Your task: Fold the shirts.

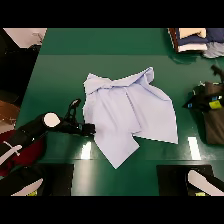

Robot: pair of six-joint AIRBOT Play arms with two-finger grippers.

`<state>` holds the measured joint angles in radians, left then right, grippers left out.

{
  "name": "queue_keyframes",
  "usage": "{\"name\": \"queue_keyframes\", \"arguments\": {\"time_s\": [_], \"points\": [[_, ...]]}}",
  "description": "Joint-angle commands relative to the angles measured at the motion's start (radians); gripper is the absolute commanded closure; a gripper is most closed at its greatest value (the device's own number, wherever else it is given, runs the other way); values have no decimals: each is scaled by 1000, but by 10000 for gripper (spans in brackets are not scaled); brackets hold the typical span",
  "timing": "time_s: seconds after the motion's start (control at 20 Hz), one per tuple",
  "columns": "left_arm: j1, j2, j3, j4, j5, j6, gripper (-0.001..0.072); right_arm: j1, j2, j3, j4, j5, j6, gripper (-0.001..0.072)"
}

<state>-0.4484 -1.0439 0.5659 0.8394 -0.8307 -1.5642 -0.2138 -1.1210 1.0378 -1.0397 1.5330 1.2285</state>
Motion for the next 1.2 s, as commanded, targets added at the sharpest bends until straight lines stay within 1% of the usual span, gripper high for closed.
{"name": "queue_keyframes", "arguments": {"time_s": [0.0, 0.15, 0.3, 0.45, 0.65, 0.75, 0.8, 0.85, 0.9, 1.0, 1.15], "points": [[-3, 1, 89, 67, -24, 1, 682, -95, 2, -180, -9, 3, -1, 334], [-3, 1, 126, 74, -8, 1, 681, -191, 2, -345, -9, -16, -35, 328], [-3, 1, 126, 74, 9, 1, 681, -224, 2, -455, -12, -97, -44, 329], [-3, 1, 126, 74, 7, 1, 681, -215, 2, -503, -51, -144, -44, 329], [-3, 1, 126, 74, 8, 1, 681, -182, 2, -538, -82, -159, -43, 330], [-3, 1, 126, 74, 8, 1, 681, -150, 2, -552, -77, -177, -43, 349], [-3, 1, 126, 74, 7, 1, 681, -126, 2, -552, -78, -183, -43, 427], [-3, 1, 126, 74, 7, 1, 681, -103, 2, -551, -77, -190, -43, 536], [-2, 1, 129, 77, 2, 1, 682, -79, 2, -551, -78, -195, -44, 695], [5, 2, 168, 134, -27, -2, 682, -37, 3, -526, -78, -194, -44, 695], [89, 2, 323, 160, -142, 4, 682, 21, 43, -382, -58, -151, -39, 696]]}}
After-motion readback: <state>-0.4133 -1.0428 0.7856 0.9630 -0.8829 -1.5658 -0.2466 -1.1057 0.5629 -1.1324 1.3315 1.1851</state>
